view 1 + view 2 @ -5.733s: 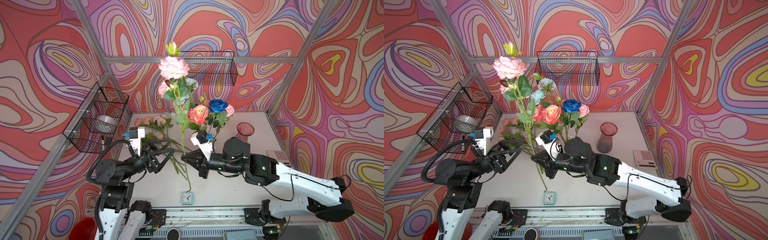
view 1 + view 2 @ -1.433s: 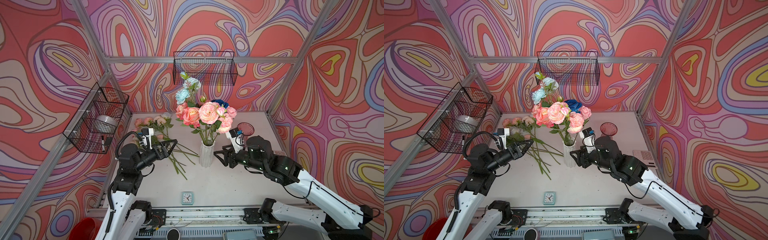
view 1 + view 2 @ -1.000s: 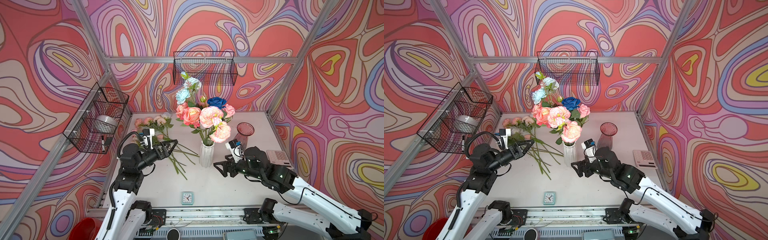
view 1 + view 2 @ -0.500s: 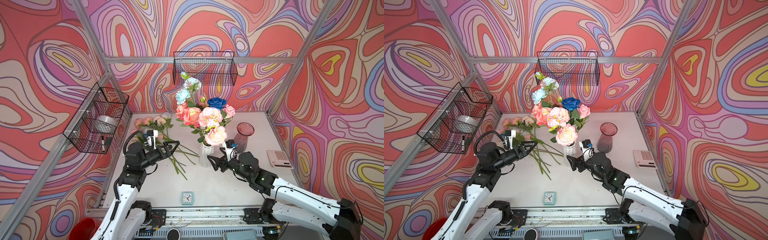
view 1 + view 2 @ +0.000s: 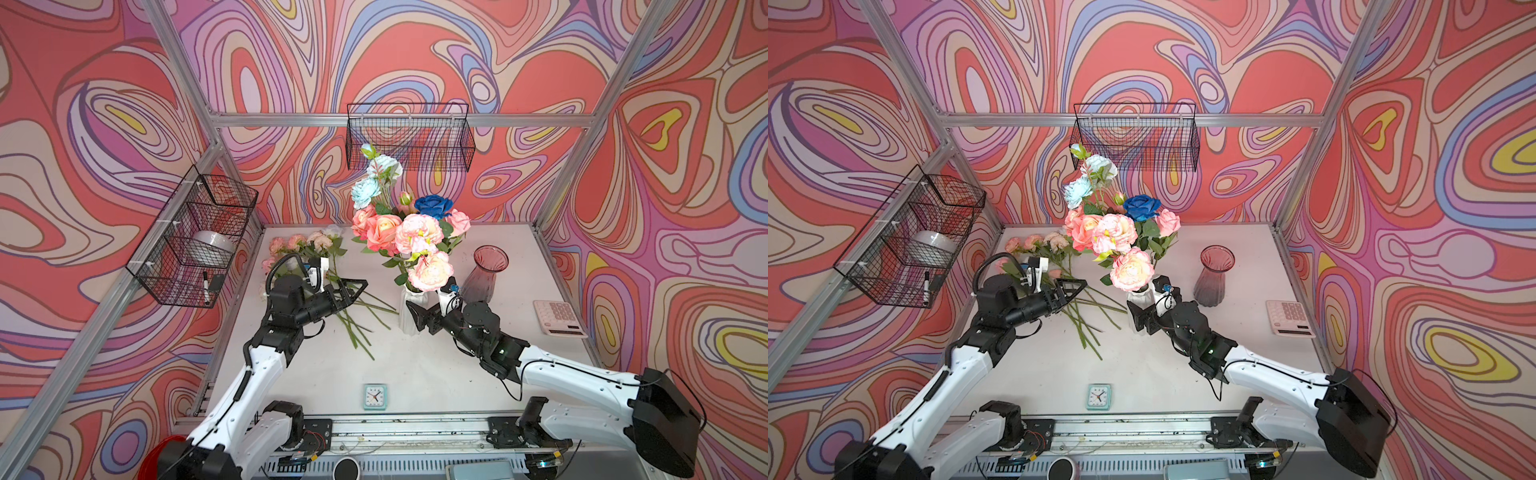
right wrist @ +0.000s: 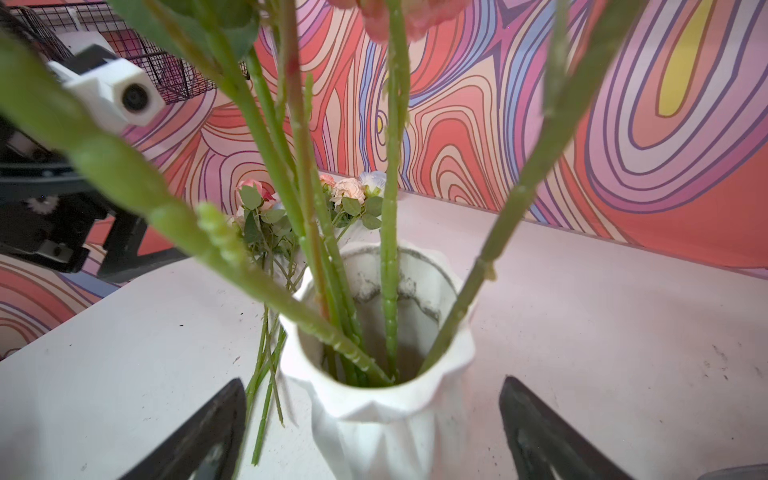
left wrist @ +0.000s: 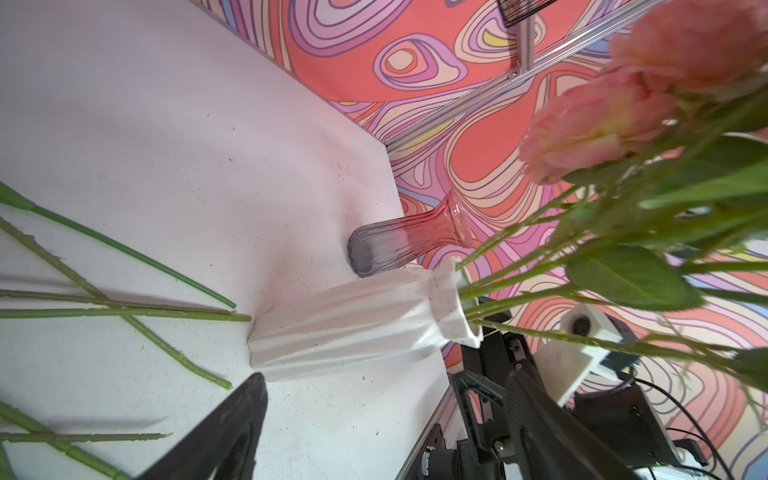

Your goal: Arrange the flowers into the vase

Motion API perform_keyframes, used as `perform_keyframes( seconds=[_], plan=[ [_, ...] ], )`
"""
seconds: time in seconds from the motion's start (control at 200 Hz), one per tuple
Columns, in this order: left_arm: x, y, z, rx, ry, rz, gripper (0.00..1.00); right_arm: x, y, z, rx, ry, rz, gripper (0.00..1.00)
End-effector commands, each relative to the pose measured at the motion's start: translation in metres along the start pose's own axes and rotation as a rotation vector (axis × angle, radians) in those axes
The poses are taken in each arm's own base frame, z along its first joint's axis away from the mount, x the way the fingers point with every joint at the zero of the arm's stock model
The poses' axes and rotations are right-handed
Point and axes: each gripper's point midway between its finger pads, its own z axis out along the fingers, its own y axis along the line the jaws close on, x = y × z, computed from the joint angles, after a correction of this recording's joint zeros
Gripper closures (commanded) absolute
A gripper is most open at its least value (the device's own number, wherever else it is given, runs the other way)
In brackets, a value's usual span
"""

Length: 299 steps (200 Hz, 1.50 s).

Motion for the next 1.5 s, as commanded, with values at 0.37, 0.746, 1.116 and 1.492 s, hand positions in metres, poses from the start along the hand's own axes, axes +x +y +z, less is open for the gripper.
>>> perform_keyframes(
  seconds=[0.37,0.746,1.116,1.492],
  plan=[
    [-0.024,0.018,0.106,-0.143,0.115,0.057,0.15,-0.008,-0.006,0.011,0.050,-0.039,-0.065,0.02],
    [0.006,0.008,0.139,-0.137,0.247,0.103,0.15,-0.013,-0.010,0.020,0.085,-0.078,-0.079,0.01],
    [0.016,0.005,0.139,-0.108,0.265,0.101,0.18,-0.024,-0.018,0.037,0.142,-0.133,-0.108,0.02],
    [0.018,-0.006,0.143,-0.073,0.271,0.105,0.19,-0.020,-0.018,0.042,0.144,-0.131,-0.145,0.21]
  ],
)
